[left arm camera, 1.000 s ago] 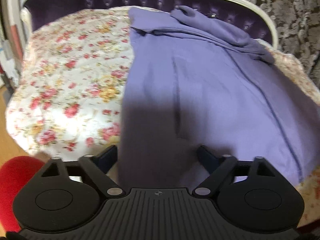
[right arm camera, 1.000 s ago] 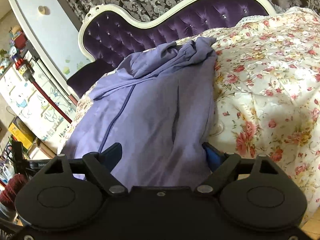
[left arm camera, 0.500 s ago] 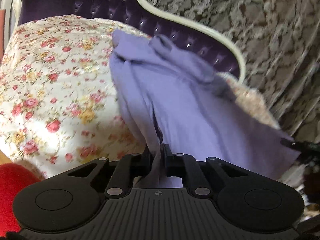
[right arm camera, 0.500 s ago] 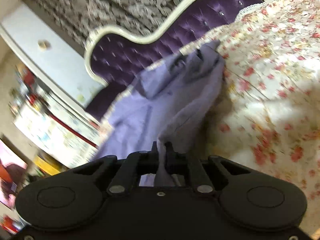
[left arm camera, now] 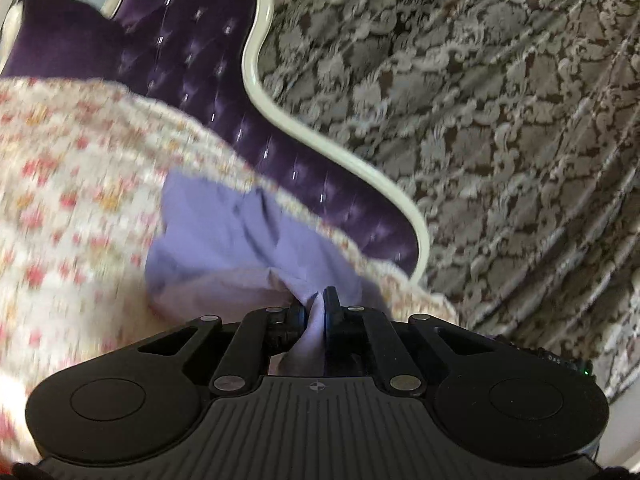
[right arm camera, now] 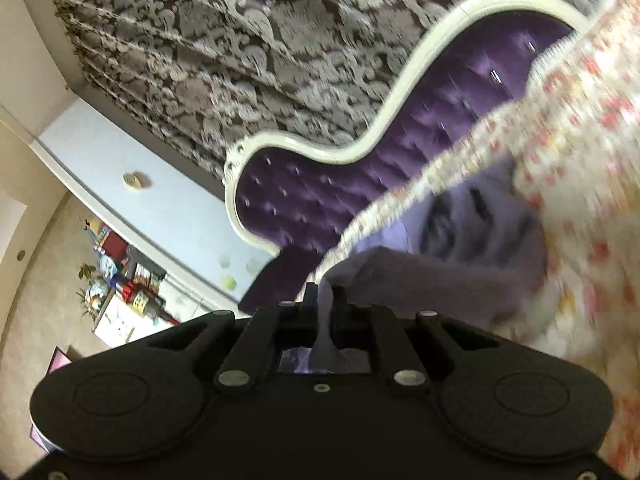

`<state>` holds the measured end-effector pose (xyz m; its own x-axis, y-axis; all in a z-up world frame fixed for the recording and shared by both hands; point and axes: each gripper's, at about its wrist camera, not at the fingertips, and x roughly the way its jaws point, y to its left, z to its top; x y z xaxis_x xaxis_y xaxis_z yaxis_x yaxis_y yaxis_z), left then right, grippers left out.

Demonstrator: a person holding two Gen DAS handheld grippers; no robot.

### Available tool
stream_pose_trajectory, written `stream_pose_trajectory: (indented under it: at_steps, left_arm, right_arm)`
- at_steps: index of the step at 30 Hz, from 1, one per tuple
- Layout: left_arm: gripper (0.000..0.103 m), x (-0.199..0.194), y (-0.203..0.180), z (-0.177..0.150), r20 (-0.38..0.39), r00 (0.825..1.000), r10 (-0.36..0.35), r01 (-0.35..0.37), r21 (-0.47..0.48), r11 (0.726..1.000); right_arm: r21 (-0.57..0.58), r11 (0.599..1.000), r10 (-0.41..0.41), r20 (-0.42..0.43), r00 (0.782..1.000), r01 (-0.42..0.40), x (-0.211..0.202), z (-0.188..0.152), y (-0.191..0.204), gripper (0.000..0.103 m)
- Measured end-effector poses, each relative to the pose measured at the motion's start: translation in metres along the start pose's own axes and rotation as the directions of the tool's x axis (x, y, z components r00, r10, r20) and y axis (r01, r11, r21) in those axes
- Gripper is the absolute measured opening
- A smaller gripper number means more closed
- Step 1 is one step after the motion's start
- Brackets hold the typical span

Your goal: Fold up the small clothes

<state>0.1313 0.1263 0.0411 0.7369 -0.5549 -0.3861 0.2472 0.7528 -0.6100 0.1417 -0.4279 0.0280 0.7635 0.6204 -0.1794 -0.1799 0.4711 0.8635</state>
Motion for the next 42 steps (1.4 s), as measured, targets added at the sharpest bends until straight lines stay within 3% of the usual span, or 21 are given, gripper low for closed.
stream_pose_trajectory:
  at_steps: [5,9,12,17,22,25,27,29,31,32,33,34,35,36,39,42]
  left_arm:
    - [0.008,0.039,0.006,0.047,0.072,0.997,0.000,0.001,-0.007,1.000]
    - [0.008,0.083,0.025,0.081,0.098,0.995,0.033,-0.030,-0.031,0.999]
    - [0.008,0.128,0.038,0.096,0.077,0.992,0.099,-0.095,-0.044,0.994]
    - [0.008,0.190,0.068,0.101,0.008,0.968,0.249,-0.248,-0.056,0.967]
    - [0.011,0.217,0.097,0.096,-0.066,0.953,0.297,-0.304,-0.142,0.942]
    - [0.011,0.215,0.097,0.096,-0.063,0.954,0.294,-0.300,-0.143,0.943]
    - [0.017,0.209,0.089,0.100,-0.052,0.953,0.299,-0.303,-0.105,0.947]
    - [0.029,0.200,0.079,0.103,-0.009,0.951,0.310,-0.310,-0.065,0.948]
    - [0.058,0.191,0.069,0.108,0.041,0.944,0.328,-0.327,-0.031,0.945]
    - [0.082,0.186,0.065,0.111,0.065,0.939,0.338,-0.338,-0.016,0.941]
    - [0.084,0.181,0.060,0.114,0.093,0.933,0.349,-0.351,0.002,0.936]
    - [0.084,0.180,0.053,0.118,0.111,0.927,0.357,-0.362,0.025,0.932]
    - [0.084,0.176,0.047,0.119,0.123,0.925,0.360,-0.368,0.052,0.928]
    - [0.084,0.174,0.040,0.119,0.130,0.922,0.364,-0.376,0.082,0.923]
    - [0.085,0.175,0.017,0.114,0.124,0.915,0.384,-0.402,0.210,0.891]
    - [0.087,0.185,-0.009,0.097,0.127,0.900,0.418,-0.434,0.370,0.822]
  right_arm:
    - [-0.058,0.998,-0.013,0.071,0.997,0.018,0.040,0.045,-0.005,0.013]
    - [-0.074,0.992,-0.089,0.112,0.990,0.097,0.086,0.079,-0.024,0.013]
    - [-0.086,0.981,-0.162,0.114,0.980,0.172,0.120,0.095,-0.042,0.013]
    - [-0.108,0.930,-0.344,0.084,0.935,0.352,0.174,0.103,-0.075,0.013]
    - [-0.111,0.888,-0.445,0.038,0.895,0.447,0.199,0.094,-0.104,0.013]
    - [-0.091,0.891,-0.443,0.039,0.896,0.445,0.197,0.091,-0.107,0.016]
    - [-0.088,0.895,-0.434,0.046,0.900,0.436,0.193,0.091,-0.106,0.018]
    - [-0.100,0.896,-0.428,0.060,0.902,0.432,0.188,0.091,-0.099,0.026]
    - [-0.121,0.892,-0.430,0.073,0.900,0.436,0.186,0.091,-0.092,0.031]
    - [-0.131,0.888,-0.433,0.077,0.898,0.440,0.187,0.090,-0.088,0.036]
    - [-0.139,0.886,-0.435,0.081,0.897,0.443,0.186,0.089,-0.086,0.043]
    - [-0.143,0.887,-0.431,0.086,0.898,0.439,0.184,0.088,-0.084,0.060]
    - [-0.150,0.886,-0.428,0.103,0.898,0.440,0.182,0.087,-0.080,0.088]
    - [-0.161,0.883,-0.425,0.126,0.896,0.442,0.180,0.086,-0.075,0.097]
    - [-0.235,0.856,-0.421,0.196,0.885,0.460,0.171,0.084,-0.058,0.099]
    - [-0.330,0.824,-0.419,0.194,0.887,0.461,0.172,0.077,-0.039,0.099]
